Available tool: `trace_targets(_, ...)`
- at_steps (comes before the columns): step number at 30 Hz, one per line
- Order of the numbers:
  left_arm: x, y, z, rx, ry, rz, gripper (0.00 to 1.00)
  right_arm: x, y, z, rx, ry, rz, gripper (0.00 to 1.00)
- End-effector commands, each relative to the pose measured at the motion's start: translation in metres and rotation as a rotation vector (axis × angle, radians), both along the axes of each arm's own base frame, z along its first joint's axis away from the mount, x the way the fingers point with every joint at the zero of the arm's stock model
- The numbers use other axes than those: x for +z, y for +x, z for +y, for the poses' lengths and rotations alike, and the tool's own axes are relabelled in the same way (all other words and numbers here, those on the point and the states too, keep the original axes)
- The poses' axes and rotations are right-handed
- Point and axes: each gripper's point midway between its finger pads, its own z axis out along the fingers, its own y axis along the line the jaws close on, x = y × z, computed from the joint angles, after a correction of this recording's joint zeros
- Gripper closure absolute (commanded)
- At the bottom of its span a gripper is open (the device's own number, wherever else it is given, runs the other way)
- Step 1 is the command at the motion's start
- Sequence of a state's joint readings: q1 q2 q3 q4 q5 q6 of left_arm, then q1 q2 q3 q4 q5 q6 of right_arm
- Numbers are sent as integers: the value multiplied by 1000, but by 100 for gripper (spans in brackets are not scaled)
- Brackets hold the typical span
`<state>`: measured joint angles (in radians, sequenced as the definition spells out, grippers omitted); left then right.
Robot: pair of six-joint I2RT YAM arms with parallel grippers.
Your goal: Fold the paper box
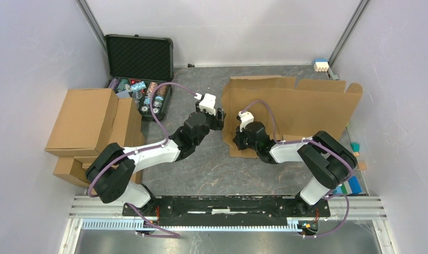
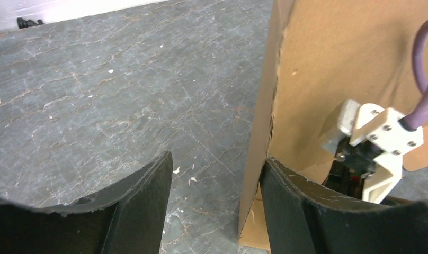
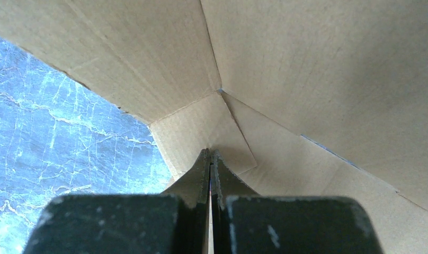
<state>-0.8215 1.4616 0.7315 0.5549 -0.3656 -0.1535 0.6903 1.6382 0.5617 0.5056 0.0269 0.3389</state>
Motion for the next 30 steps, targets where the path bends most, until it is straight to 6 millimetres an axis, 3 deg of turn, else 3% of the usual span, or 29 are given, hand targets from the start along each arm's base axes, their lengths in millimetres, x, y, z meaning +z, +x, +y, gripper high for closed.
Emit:
trace_targets(1,57,0,-21,-107,-88,-73,33,-33,-17,-16,5,-109,103,100)
trace_targets(5,70,3,-27,-127,-83,-100,36,-34,-16,-15,7,-110,103,100)
trace_targets(8,72,4,-32,-146,-81,-100,47,-34,-16,-14,9,-109,107,100)
trace_targets(10,75,5,-34,-152,-80,-107,65,-33,-16,-14,11,-107,105,100)
trace_targets(12,77,5,-37,-169,-70,-117,96,-32,-17,-11,23,-99,102,100)
trace_targets(17,75,-2,-32,-156,-10,-156,98,-14,-18,-2,68,-68,39,100)
trace_targets(21,69,-21,-24,-165,35,-195,98,17,-17,-10,51,-34,-65,100)
trace_targets(25,60,-32,-13,-165,44,-204,98,46,-24,-21,41,15,-172,81)
trace_targets(30,63,-41,5,-139,31,-254,98,74,-33,-43,-9,23,-232,66)
